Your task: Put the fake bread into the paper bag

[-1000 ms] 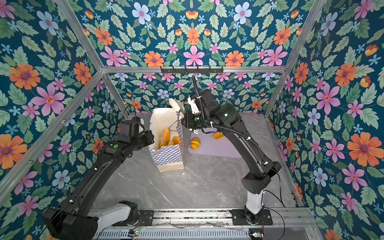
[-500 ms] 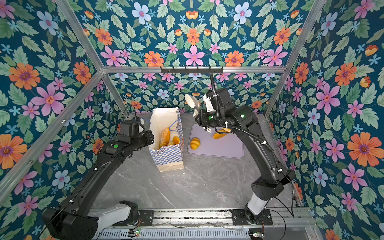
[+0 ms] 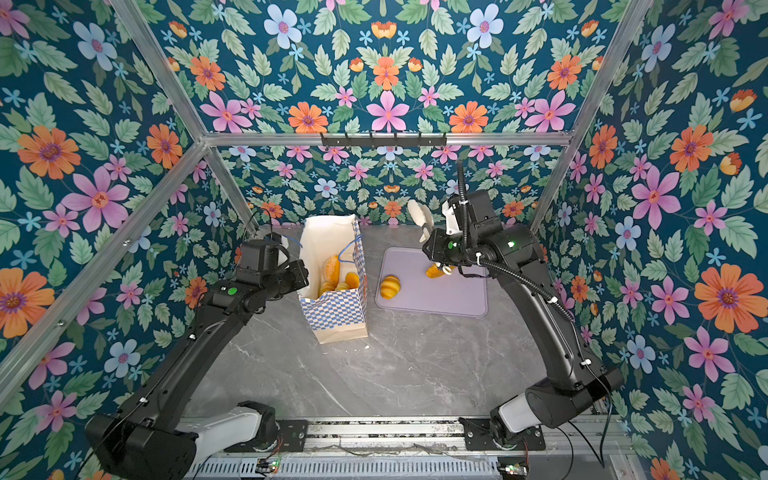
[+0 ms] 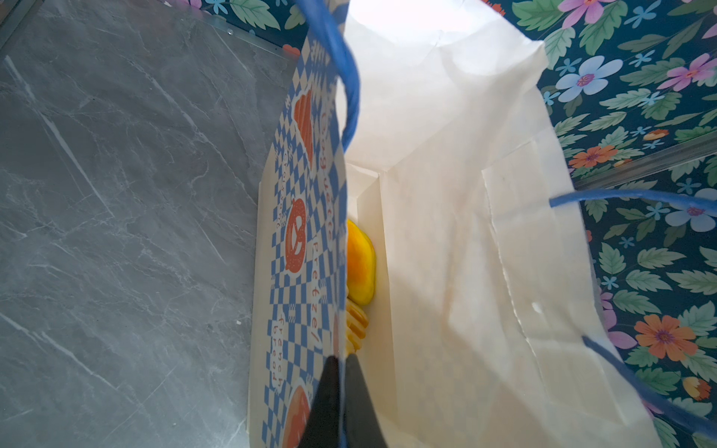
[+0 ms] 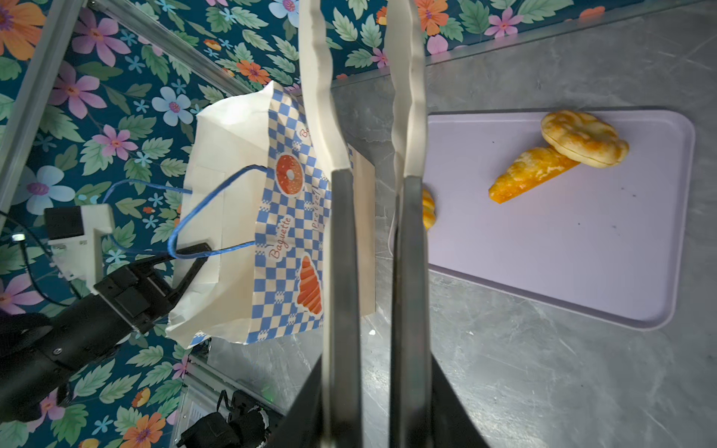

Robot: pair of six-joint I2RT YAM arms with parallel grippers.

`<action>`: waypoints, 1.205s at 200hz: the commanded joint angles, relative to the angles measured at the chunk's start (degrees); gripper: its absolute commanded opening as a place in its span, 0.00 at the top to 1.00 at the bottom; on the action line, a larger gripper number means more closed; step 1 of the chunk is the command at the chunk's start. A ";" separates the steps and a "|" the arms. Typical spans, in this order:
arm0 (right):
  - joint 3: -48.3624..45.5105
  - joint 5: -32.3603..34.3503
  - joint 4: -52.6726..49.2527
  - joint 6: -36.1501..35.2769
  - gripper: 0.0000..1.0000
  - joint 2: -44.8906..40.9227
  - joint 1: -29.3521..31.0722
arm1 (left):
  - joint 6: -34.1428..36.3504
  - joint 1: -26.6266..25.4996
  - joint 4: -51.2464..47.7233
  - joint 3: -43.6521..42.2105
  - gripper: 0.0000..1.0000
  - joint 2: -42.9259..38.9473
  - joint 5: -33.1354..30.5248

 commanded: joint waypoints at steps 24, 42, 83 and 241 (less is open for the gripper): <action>-8.69 -3.00 5.42 0.52 0.66 -3.27 -5.06 | 0.20 -0.04 0.18 0.60 0.95 0.50 -0.12; -11.87 -3.99 6.45 0.63 0.66 -4.04 -7.16 | 0.26 -0.03 0.27 0.76 0.95 0.65 -0.03; -16.19 -1.77 5.97 -0.76 0.66 -4.07 -10.07 | 0.35 0.00 0.36 0.69 0.95 0.79 0.06; -12.52 13.74 -2.75 -10.29 0.66 9.87 -10.64 | 0.49 0.00 0.97 -0.72 0.95 0.22 0.53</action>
